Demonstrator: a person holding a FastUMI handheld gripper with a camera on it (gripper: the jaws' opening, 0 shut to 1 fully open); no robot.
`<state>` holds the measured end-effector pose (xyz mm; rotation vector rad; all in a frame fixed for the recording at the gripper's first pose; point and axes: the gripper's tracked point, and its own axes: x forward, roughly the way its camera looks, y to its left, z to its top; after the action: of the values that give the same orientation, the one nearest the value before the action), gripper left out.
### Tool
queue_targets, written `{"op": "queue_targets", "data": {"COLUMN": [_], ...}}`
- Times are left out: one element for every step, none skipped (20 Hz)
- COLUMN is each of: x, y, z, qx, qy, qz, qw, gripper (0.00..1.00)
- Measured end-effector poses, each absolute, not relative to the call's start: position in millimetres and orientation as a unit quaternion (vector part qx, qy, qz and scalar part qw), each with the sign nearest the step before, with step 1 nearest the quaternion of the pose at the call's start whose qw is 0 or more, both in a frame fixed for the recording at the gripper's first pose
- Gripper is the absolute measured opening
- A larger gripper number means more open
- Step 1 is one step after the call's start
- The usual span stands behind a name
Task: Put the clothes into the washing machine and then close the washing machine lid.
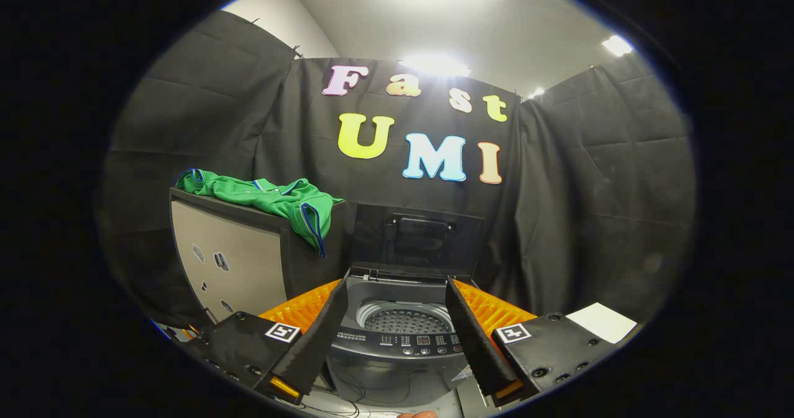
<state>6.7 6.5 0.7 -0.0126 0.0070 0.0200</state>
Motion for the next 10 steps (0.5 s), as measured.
{"op": "queue_targets", "data": {"x": [7.1,8.4,9.1,9.9,11.8,13.1,13.6,14.3,16.2,18.2], "y": [7.1,7.7,8.6,10.5,11.6,12.9,13.9,15.0,15.9,18.7], "z": [1.2,0.9,2.1,2.2,2.0,1.3,2.7,5.5,10.0,13.0], "qx": [-0.006,-0.007,-0.009,-0.011,-0.012,-0.012,-0.01,-0.011,-0.014,-0.012], "qy": [0.004,0.004,0.003,0.002,0.004,0.006,0.007,0.005,0.004,0.004], "qz": [0.01,0.01,0.01,0.011,0.012,0.013,0.015,0.016,0.017,0.021], "qw": [1.0,1.0,1.0,1.0,1.0,1.0,1.0,1.0,1.0,1.0], "gripper": [0.98,0.98,0.98,0.98,0.98,0.99,0.98,0.98,0.98,0.98]}}
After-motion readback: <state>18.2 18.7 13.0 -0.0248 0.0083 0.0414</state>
